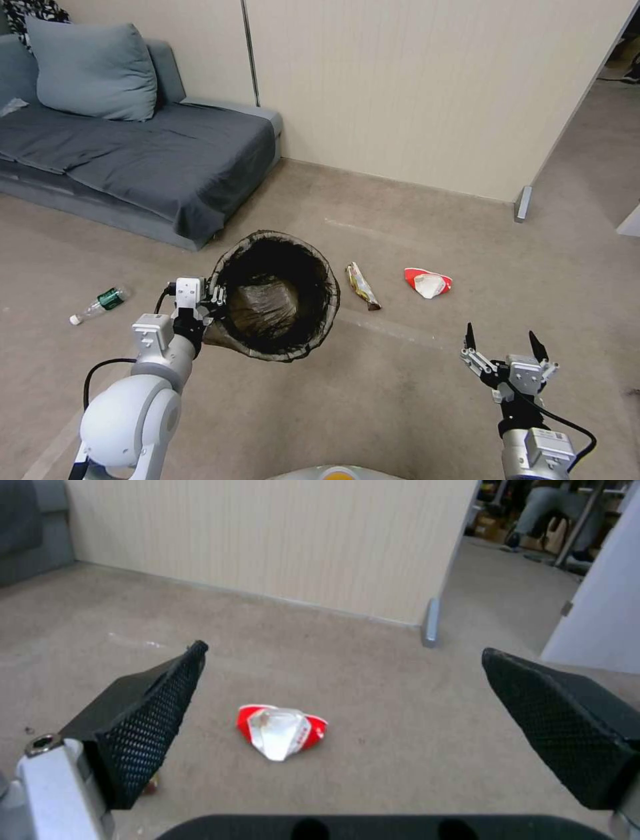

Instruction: Pick up the trash bin, then pick up the garbage from the floor and place it into the trash bin.

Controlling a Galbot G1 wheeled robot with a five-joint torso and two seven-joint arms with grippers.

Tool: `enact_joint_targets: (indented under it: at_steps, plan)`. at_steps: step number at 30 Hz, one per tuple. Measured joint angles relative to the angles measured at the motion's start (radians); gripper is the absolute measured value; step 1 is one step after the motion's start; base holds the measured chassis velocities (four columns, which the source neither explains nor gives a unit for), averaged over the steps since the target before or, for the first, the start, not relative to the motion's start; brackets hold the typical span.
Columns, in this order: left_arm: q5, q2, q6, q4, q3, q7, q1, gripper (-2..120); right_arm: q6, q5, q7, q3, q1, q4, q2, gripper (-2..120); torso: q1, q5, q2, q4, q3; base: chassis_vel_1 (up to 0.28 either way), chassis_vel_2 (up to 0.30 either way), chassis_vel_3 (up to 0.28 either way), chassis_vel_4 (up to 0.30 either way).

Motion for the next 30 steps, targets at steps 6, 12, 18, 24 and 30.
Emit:
enact_joint_targets:
  at_steps: [6,12,18,24,30]
  plan:
    - [0.0,-0.002,0.0,0.001,-0.002,0.0,-0.002,4,0.004,0.007,0.0,0.0,0.001,-0.006,0.0,100,0.0,0.0,0.0,-0.0001,0.0,-0.175,0.194,0.18,-0.176]
    - [-0.005,-0.005,0.0,0.008,-0.006,0.0,-0.005,4,0.007,0.012,0.0,0.001,0.001,-0.012,0.0,100,0.0,-0.0003,0.0,-0.0002,0.0,-0.15,0.131,0.149,-0.149]
    - [-0.005,-0.004,0.001,0.014,-0.007,0.0,-0.006,4,0.01,0.01,0.0,-0.003,0.002,-0.018,0.0,100,0.0,-0.0003,0.0,-0.0001,0.0,-0.131,0.138,0.127,-0.136]
    - [-0.007,0.0,0.001,0.015,-0.008,0.001,-0.006,4,0.01,0.006,-0.001,-0.006,0.003,-0.02,0.0,100,0.0,-0.0003,0.0,-0.0001,0.0,-0.169,0.155,0.156,-0.152]
    - [-0.01,-0.001,0.001,0.014,-0.008,0.001,-0.006,4,0.008,0.011,-0.011,-0.008,0.008,-0.024,0.0,100,0.0,-0.0005,0.0,-0.0003,0.0,-0.157,0.149,0.138,-0.163]
